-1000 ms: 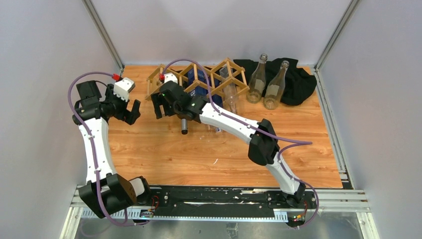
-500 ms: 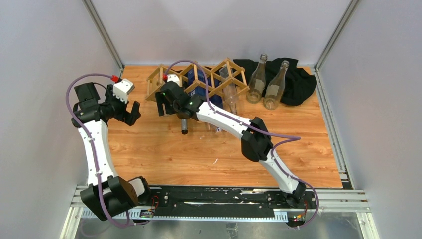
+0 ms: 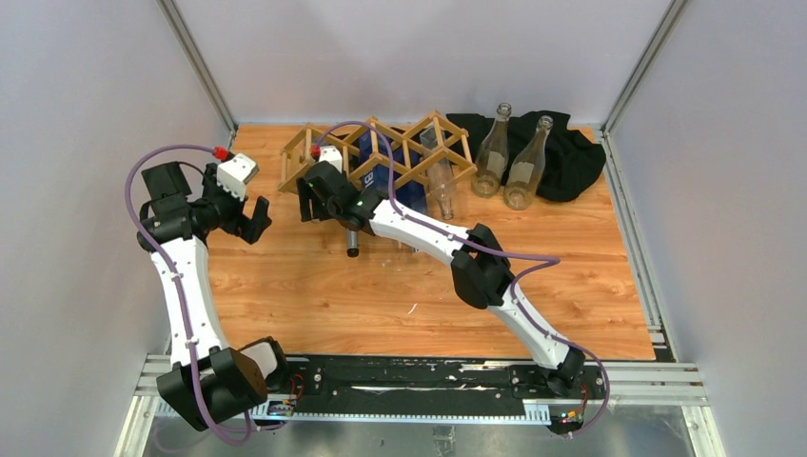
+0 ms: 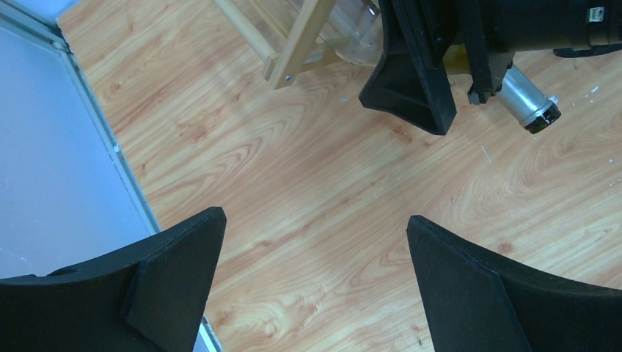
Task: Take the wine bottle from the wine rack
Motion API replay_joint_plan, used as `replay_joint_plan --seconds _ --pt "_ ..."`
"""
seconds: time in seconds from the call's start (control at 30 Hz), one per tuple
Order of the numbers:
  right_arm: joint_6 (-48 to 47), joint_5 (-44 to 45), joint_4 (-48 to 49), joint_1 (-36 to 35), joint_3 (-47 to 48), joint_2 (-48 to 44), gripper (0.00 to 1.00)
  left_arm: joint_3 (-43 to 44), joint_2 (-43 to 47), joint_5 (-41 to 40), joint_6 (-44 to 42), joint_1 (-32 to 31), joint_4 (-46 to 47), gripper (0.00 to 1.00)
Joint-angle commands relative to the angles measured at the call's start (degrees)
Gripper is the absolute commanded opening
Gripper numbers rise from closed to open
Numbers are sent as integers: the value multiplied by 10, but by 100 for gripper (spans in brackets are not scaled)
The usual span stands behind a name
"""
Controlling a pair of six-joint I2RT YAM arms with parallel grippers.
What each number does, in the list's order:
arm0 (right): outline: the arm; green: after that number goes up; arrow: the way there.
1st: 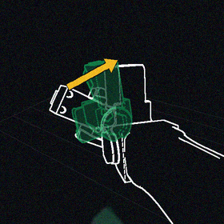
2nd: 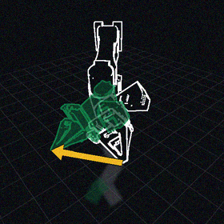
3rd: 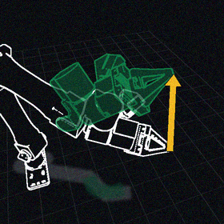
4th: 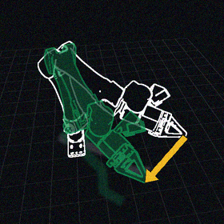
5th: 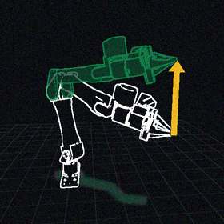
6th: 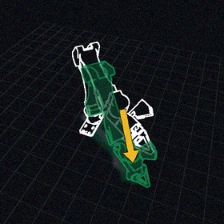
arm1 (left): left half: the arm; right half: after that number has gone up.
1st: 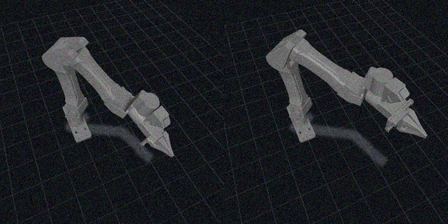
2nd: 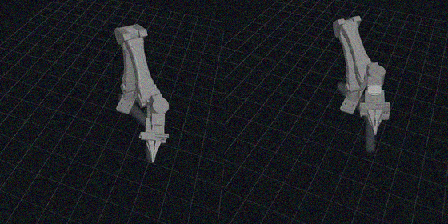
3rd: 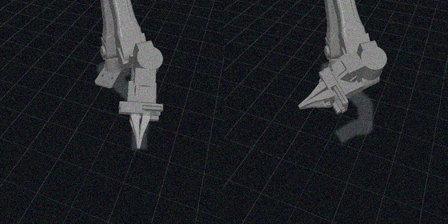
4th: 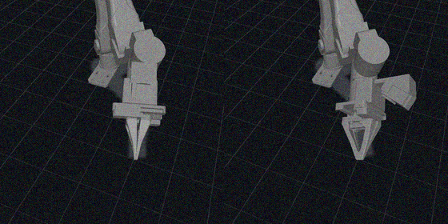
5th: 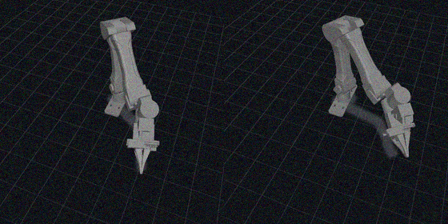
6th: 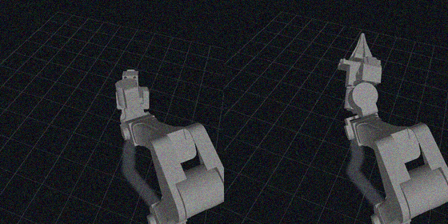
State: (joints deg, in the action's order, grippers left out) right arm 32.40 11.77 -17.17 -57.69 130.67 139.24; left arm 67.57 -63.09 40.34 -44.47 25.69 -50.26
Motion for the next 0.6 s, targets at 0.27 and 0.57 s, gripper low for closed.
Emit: replay_joint_plan --seconds 0.27,0.57 --pt "32 30 39 7 25 24 64 -14 28 16 -13 4 -4 100" --pt "45 15 57 7 -3 0 35 -21 36 14 -31 4 -11 100"
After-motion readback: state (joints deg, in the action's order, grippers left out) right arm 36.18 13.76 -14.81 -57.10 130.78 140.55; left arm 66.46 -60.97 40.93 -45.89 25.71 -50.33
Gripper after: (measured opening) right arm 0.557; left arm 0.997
